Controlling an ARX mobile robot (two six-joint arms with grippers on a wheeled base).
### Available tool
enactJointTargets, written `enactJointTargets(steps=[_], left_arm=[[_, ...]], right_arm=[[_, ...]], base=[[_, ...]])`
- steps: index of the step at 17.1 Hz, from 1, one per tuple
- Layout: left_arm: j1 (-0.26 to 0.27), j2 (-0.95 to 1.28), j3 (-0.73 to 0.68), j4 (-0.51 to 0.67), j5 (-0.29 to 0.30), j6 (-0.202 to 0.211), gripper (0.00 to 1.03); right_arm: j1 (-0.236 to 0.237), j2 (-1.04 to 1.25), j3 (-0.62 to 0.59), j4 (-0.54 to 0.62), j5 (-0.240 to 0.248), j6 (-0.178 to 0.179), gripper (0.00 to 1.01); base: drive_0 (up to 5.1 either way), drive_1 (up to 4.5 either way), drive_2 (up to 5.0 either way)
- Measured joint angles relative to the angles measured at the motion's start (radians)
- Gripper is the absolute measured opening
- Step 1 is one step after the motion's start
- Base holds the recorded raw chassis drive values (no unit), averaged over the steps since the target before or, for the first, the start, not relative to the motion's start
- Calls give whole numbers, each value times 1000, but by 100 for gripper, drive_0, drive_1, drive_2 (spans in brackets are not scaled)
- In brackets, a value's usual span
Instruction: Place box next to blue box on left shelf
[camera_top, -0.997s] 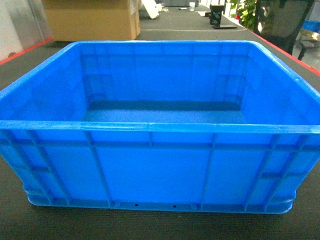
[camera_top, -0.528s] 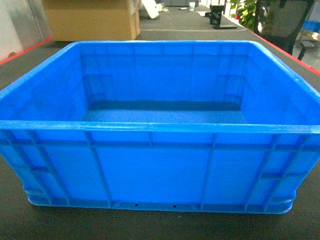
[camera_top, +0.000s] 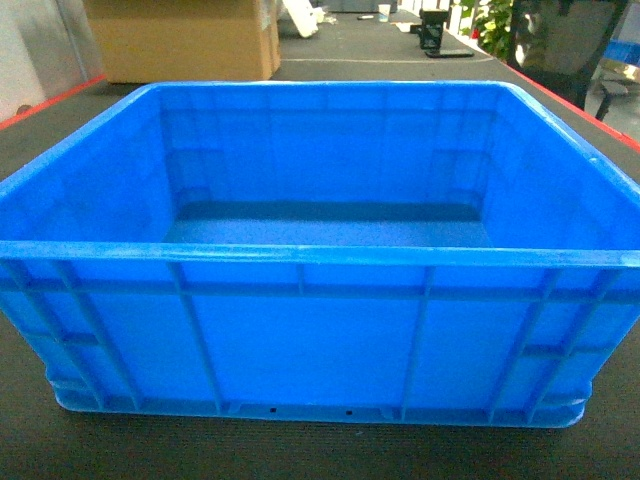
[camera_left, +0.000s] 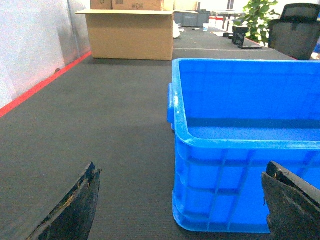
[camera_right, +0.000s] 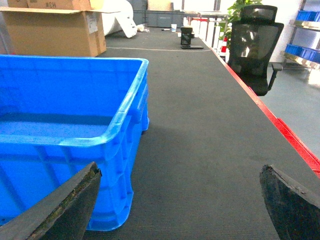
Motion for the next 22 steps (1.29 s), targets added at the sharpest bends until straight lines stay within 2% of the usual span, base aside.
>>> enactJointTargets(steps=[9,10,11,12,13,14,15,16,17,18,20,21,22], left_arm=[[-1,1,0,-3,-5,-1,98],[-97,72,38,-111,-214,-37,98],[-179,157,63,-145,-407,-64,98],[-175,180,61,-123,-537,-76,98],[-154,204,70,-64,-568,-82,98],[-156,263,90,2,-555,-81,98],[-150,390,134,112,-513,-74,98],[-142,505,190,207,-480,-61,98],[-123,623,271,277,-429,-48,98],[-101,748,366,301,-377,-32,98],[-55,985,549,235,-281,-29,98],[-27,1141,663,158,-227,-48,98],[-16,1242,733,121,-222,-50,98]], right_arm=[[0,0,0,0,0,0,98],[46,32,28,-106,109,5,98],[107,120,56,-161,251,4,98],[112,135,56,-143,321,5,98],[116,162,64,-93,342,8,98],[148,220,79,-41,346,8,98],[187,328,117,47,344,13,98],[205,430,170,119,330,16,98],[202,538,247,157,290,27,98],[171,660,336,167,233,45,98],[113,913,510,140,151,74,98],[109,1073,611,120,108,89,98],[111,1171,678,99,90,102,98]], base=[[0,0,0],[0,0,0],[0,0,0],[0,0,0],[0,0,0],[0,0,0],[0,0,0],[0,0,0],[0,0,0],[0,0,0],[0,0,0],[0,0,0],[0,0,0]])
